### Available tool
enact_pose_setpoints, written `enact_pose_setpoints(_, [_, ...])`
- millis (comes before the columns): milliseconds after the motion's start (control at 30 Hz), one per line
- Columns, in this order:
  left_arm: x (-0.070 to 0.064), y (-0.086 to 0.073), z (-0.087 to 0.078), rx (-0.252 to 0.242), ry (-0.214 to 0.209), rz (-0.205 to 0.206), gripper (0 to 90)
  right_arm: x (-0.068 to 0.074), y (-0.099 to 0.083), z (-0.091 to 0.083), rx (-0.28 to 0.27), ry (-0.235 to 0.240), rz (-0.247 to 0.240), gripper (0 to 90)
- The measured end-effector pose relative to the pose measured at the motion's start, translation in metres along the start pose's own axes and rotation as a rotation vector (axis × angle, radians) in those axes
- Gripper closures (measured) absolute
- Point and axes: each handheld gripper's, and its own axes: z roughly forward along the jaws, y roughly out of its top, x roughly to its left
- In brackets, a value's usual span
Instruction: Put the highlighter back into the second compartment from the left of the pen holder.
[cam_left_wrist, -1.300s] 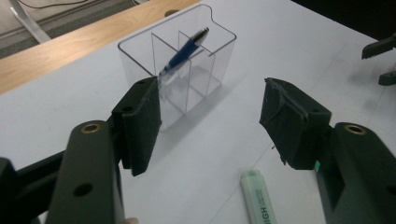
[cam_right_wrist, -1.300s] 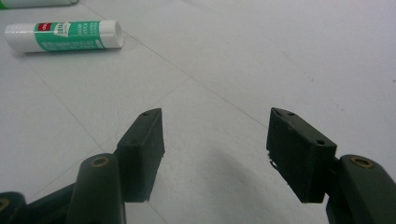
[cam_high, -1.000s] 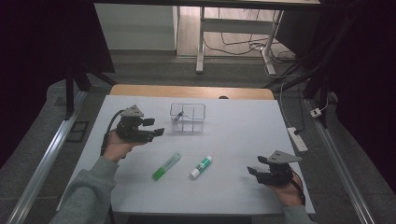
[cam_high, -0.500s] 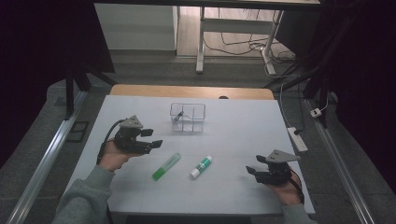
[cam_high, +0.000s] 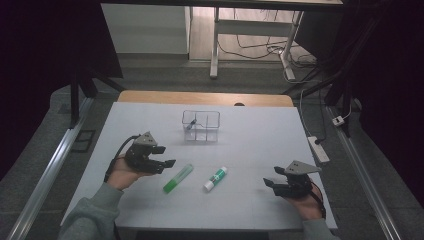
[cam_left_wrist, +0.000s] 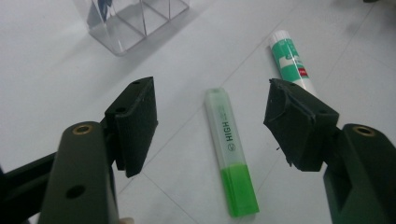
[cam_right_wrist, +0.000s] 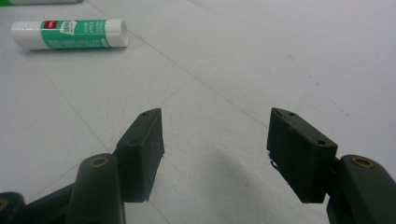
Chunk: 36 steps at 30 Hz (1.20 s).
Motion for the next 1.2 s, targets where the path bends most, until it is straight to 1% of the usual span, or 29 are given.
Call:
enact_pose_setpoints(133, [-0.002,-0.002,0.003,0.028,-0.008,0.001,33.4,0.000,0.000,0.000,0.005,-0.005,-0.003,35.8])
enact_pose_setpoints(300, [-0.004,-0.004,0.011,0.063,-0.011,0.003,32.0,0.000,0.000,0.000,0.006,0.001,-0.004,35.8])
enact_pose_setpoints(400, [-0.006,-0.005,0.018,0.106,-0.001,0.004,31.5,0.001,0.000,0.001,0.012,0.003,-0.006,35.5])
enact_pose_setpoints(467, [-0.008,-0.005,0.020,0.129,0.000,0.012,31.1,0.001,0.000,0.002,0.015,0.002,-0.011,35.5])
enact_pose_setpoints(567, [-0.010,-0.006,0.024,0.147,-0.022,0.012,30.3,0.001,0.000,0.002,0.019,0.004,-0.013,35.5])
enact_pose_setpoints(700, [-0.013,-0.007,0.029,0.182,-0.022,0.019,29.0,0.001,0.000,0.003,0.020,0.004,-0.013,35.4])
enact_pose_setpoints(867, [-0.016,-0.008,0.034,0.206,-0.019,0.025,28.2,0.001,0.000,0.003,0.017,0.005,-0.015,35.4])
enact_pose_setpoints(1200, [-0.017,-0.016,0.041,0.254,-0.010,0.022,28.6,0.001,0.000,0.003,0.019,0.003,-0.017,35.4])
